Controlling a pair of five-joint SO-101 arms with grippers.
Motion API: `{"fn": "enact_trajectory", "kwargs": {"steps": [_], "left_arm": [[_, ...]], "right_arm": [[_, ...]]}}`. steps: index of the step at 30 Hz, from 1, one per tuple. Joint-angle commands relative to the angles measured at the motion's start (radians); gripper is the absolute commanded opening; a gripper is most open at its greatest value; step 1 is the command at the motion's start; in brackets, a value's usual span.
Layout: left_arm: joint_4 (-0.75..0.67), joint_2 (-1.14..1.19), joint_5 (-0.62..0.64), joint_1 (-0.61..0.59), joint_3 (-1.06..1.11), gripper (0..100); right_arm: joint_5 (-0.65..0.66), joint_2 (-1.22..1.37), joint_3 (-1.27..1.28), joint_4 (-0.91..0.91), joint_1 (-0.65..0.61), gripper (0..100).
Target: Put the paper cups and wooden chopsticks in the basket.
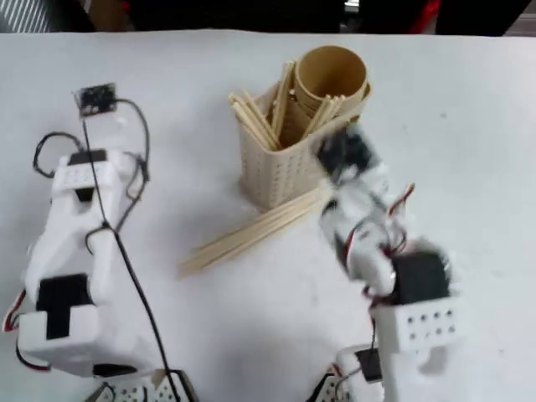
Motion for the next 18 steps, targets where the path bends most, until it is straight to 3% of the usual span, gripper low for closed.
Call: {"fn": "enact_trajectory", "kwargs": {"steps": [1,8,12,18], "left_arm": [[-0.066,0.025,0.009,-0.033,-0.023,12],[-0.071,0.035,0.009,-0.03,-0.021,12],[-0.071,0.036,0.009,-0.03,-0.02,12],[-0.071,0.036,0.009,-0.03,-0.02,12]], "right_arm": [[-0.068,0.236,-0.397,0.041,0.016,13.1],[-0.242,0.676,-0.957,0.079,0.07,13.1],[-0.249,0.862,-1.211,0.082,0.137,13.1],[-0.245,1.092,-1.393,0.14,0.151,13.1]]}}
